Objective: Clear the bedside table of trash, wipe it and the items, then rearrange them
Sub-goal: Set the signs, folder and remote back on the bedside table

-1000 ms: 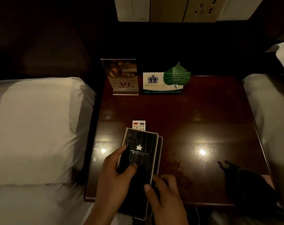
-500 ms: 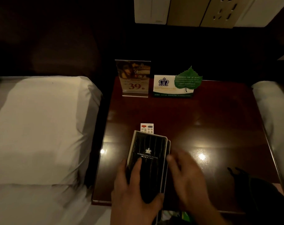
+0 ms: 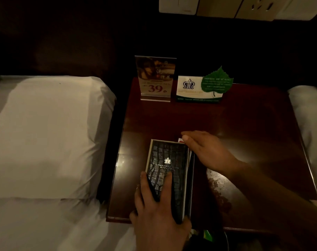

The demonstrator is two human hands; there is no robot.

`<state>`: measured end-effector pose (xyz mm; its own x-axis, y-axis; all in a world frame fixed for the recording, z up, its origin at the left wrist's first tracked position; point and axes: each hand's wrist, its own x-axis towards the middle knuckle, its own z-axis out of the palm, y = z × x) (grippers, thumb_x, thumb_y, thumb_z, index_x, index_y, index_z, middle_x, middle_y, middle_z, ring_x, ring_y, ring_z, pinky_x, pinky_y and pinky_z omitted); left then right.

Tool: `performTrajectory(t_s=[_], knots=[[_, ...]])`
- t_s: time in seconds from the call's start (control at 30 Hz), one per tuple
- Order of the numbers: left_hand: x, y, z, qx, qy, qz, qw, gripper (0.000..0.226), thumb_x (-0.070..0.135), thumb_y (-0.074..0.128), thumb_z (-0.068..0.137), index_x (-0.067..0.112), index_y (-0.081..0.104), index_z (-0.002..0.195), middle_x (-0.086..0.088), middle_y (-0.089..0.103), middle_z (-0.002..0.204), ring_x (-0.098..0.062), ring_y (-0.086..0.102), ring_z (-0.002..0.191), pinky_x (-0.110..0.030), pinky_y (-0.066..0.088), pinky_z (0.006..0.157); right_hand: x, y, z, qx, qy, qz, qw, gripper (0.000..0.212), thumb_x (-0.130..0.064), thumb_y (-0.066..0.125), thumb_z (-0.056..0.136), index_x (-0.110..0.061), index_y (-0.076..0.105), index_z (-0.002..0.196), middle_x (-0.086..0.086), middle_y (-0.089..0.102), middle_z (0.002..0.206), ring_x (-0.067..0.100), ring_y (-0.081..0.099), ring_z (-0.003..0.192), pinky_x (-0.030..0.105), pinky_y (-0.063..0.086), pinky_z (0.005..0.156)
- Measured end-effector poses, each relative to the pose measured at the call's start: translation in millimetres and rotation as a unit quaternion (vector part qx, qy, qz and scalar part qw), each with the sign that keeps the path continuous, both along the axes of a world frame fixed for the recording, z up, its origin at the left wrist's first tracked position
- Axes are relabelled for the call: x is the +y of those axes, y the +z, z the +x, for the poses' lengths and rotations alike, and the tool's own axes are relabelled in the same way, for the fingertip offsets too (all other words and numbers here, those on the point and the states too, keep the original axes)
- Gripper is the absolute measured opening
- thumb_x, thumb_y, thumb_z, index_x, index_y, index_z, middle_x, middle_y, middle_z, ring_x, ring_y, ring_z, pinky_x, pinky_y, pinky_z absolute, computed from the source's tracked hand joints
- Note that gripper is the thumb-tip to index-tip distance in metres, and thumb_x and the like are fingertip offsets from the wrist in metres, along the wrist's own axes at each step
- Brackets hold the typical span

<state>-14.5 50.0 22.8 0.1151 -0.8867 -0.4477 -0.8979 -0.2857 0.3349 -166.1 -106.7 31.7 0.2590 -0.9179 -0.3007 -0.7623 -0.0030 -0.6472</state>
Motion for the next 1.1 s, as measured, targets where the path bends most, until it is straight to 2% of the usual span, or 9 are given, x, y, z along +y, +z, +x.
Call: performTrajectory(t_s=[0.13, 0.33, 0.47, 0.57, 0.67, 0.73, 0.8, 0.97, 1.1], knots=[[1.1, 2.4, 0.4, 0.003, 0.005, -0.01, 1.0, 0.115, 0.076, 0.053, 0.057, 0.069, -0.038, 0.127, 0.004, -0.04, 0.152, -0.028, 0.0, 0.148, -0.053, 0.033, 0.109, 16.9, -3.7, -8.4, -0.056, -0.069, 0.044, 0.995, 0.043, -0.042, 0.043, 0.101, -0.026, 0.052, 0.14, -0.007, 0.054, 0.143, 0.014, 0.045, 0.133, 0.015, 0.026, 0.098], [7.2, 6.5, -0.8, 0.012, 0.004, -0.04, 0.999, 0.113, 0.075, 0.051, 0.057, 0.068, -0.035, 0.129, 0.002, -0.03, 0.158, -0.028, 0.002, 0.15, -0.049, 0.033, 0.111, 9.6, -7.5, 10.3, -0.142, -0.115, 0.061, 0.981, 0.045, -0.045, 0.044, 0.1, -0.025, 0.055, 0.139, -0.007, 0.054, 0.144, 0.013, 0.044, 0.134, 0.034, 0.032, 0.114], [8.8, 10.0, 0.8, 0.038, -0.007, -0.069, 0.997, 0.107, 0.079, 0.049, 0.054, 0.068, -0.013, 0.14, -0.002, -0.015, 0.163, -0.03, 0.009, 0.149, -0.054, 0.036, 0.11, 8.1, -3.9, 13.1, -0.17, -0.097, 0.089, 0.977, 0.044, -0.044, 0.043, 0.1, -0.028, 0.052, 0.141, -0.008, 0.05, 0.148, 0.012, 0.038, 0.139, 0.037, 0.028, 0.118], [12.0, 10.7, 4.7, 0.069, -0.023, -0.073, 0.995, 0.104, 0.088, 0.04, 0.053, 0.063, 0.001, 0.146, -0.001, -0.015, 0.164, -0.026, 0.008, 0.149, -0.051, 0.032, 0.112, 24.7, 1.9, -4.3, -0.202, -0.159, 0.057, 0.965, 0.04, -0.039, 0.047, 0.099, -0.031, 0.054, 0.138, -0.013, 0.052, 0.142, -0.01, 0.045, 0.126, 0.017, 0.034, 0.11], [13.1, 9.1, 14.9, 0.155, 0.077, -0.106, 0.979, 0.101, 0.074, 0.054, 0.059, 0.037, 0.033, 0.151, 0.0, 0.02, 0.161, -0.025, 0.033, 0.141, -0.044, 0.042, 0.106, 71.4, 1.6, -24.5, -0.149, -0.305, 0.024, 0.94, 0.025, -0.034, 0.052, 0.098, -0.033, 0.064, 0.12, -0.004, 0.066, 0.123, 0.006, 0.064, 0.104, 0.034, 0.052, 0.097], [9.4, 5.9, 22.8, 0.194, 0.155, -0.116, 0.962, 0.098, 0.063, 0.062, 0.061, 0.028, 0.039, 0.15, -0.001, 0.037, 0.151, -0.022, 0.043, 0.134, -0.034, 0.039, 0.102, 107.0, -1.1, -20.5, -0.143, -0.327, 0.094, 0.929, 0.019, -0.032, 0.055, 0.096, -0.039, 0.062, 0.113, 0.0, 0.07, 0.116, 0.012, 0.069, 0.091, 0.039, 0.055, 0.088], [3.9, 0.8, 28.1, 0.211, 0.191, -0.114, 0.952, 0.088, 0.04, 0.079, 0.072, 0.025, 0.039, 0.149, 0.006, 0.049, 0.135, -0.019, 0.044, 0.13, -0.028, 0.032, 0.1, 131.3, -5.8, -5.7, -0.163, -0.315, 0.14, 0.924, 0.027, -0.032, 0.058, 0.094, -0.037, 0.062, 0.12, -0.004, 0.069, 0.117, 0.009, 0.068, 0.095, 0.04, 0.054, 0.092], [-0.7, -1.2, 29.3, 0.247, 0.189, -0.093, 0.946, 0.087, 0.017, 0.079, 0.078, 0.03, 0.035, 0.152, 0.023, 0.045, 0.121, -0.001, 0.037, 0.123, -0.022, 0.03, 0.099, 139.3, -11.0, 36.1, -0.16, -0.3, 0.12, 0.933, 0.044, -0.05, 0.055, 0.087, -0.049, 0.053, 0.13, -0.02, 0.049, 0.123, -0.01, 0.051, 0.108, 0.01, 0.04, 0.082], [-12.0, 0.5, 37.8, 0.261, 0.211, -0.13, 0.933, 0.081, 0.014, 0.076, 0.079, 0.036, 0.04, 0.148, 0.025, 0.046, 0.127, 0.01, 0.043, 0.112, -0.001, 0.032, 0.088, 129.7, -9.6, 57.2, -0.205, -0.299, 0.114, 0.925, 0.049, -0.041, 0.064, 0.088, -0.041, 0.051, 0.135, -0.021, 0.043, 0.125, -0.01, 0.053, 0.108, 0.008, 0.047, 0.085]])
